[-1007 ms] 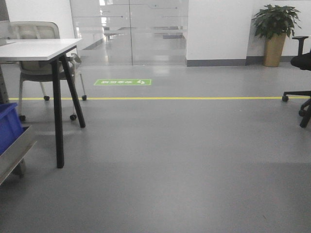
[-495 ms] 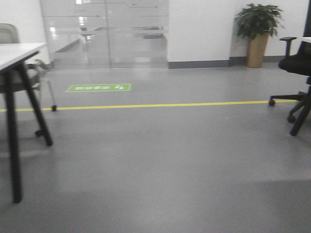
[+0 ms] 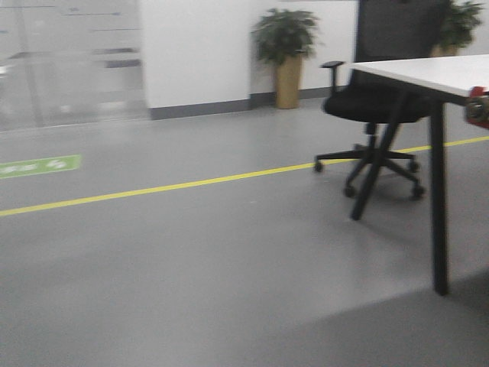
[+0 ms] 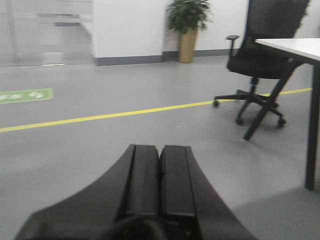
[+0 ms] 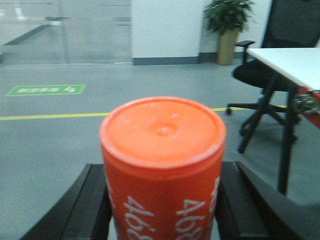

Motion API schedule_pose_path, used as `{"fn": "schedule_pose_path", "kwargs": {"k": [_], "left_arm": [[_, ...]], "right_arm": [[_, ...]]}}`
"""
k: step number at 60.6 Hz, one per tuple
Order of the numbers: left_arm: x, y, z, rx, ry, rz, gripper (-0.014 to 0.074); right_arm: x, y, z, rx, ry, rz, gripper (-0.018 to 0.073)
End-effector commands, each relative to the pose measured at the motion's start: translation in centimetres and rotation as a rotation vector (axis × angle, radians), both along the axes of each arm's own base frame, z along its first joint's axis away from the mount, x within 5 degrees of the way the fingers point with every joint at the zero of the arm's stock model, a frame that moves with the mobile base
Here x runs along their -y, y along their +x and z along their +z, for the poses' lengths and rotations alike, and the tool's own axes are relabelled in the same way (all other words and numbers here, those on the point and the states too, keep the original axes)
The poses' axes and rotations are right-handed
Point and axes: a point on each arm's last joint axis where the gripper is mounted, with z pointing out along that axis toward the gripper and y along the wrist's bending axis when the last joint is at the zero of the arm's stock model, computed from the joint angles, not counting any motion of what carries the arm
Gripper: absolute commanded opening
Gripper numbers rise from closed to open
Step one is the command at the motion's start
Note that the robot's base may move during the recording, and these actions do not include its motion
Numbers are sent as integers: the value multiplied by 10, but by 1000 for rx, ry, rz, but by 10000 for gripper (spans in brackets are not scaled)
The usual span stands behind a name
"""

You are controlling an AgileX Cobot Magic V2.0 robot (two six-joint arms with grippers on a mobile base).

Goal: Grab orange capacitor from left shelf to right conveyor
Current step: 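Drive the base across the room to the conveyor, holding the capacitor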

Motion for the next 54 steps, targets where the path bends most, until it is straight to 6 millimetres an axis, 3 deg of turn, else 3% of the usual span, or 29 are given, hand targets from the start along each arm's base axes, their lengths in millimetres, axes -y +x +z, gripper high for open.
{"fn": "schedule_pose_path", "kwargs": {"k": [1, 54], "left_arm": [[-1, -1, 10, 101, -20, 4, -127], [-1, -1, 10, 101, -20, 4, -127]], "right_arm": [[0, -1, 16, 105, 3, 0, 59], [0, -1, 16, 105, 3, 0, 59]]}}
